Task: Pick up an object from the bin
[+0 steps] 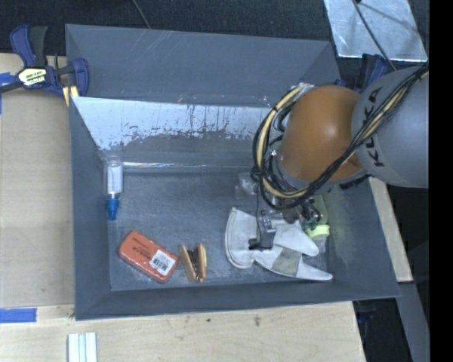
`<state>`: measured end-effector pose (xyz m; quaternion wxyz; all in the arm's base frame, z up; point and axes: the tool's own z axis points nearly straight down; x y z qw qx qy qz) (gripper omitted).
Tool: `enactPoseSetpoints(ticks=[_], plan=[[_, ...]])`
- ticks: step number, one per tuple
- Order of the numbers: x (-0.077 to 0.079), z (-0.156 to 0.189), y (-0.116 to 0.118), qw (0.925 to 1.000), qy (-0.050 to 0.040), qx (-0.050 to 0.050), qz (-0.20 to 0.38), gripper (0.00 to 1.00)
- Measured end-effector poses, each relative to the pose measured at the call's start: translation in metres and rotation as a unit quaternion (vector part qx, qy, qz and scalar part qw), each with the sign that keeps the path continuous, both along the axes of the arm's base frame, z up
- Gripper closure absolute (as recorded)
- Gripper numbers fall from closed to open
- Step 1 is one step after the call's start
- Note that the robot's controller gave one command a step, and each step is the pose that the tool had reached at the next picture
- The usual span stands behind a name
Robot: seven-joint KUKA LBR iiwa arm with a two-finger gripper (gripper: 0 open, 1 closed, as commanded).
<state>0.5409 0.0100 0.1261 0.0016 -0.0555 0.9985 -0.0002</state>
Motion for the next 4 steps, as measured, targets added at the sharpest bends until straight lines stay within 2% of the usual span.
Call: enactPoseSetpoints(ticks=[1,2,4], plan=[[-0.011,-0.043,0.006,0.999,-0.0011,0.001,-0.045,0.0],[0.006,-0.053,-0.068,0.9759,-0.0023,0.002,-0.218,1.0],[0.005,-0.05,-0.068,0.976,-0.0019,0.002,-0.218,1.0]])
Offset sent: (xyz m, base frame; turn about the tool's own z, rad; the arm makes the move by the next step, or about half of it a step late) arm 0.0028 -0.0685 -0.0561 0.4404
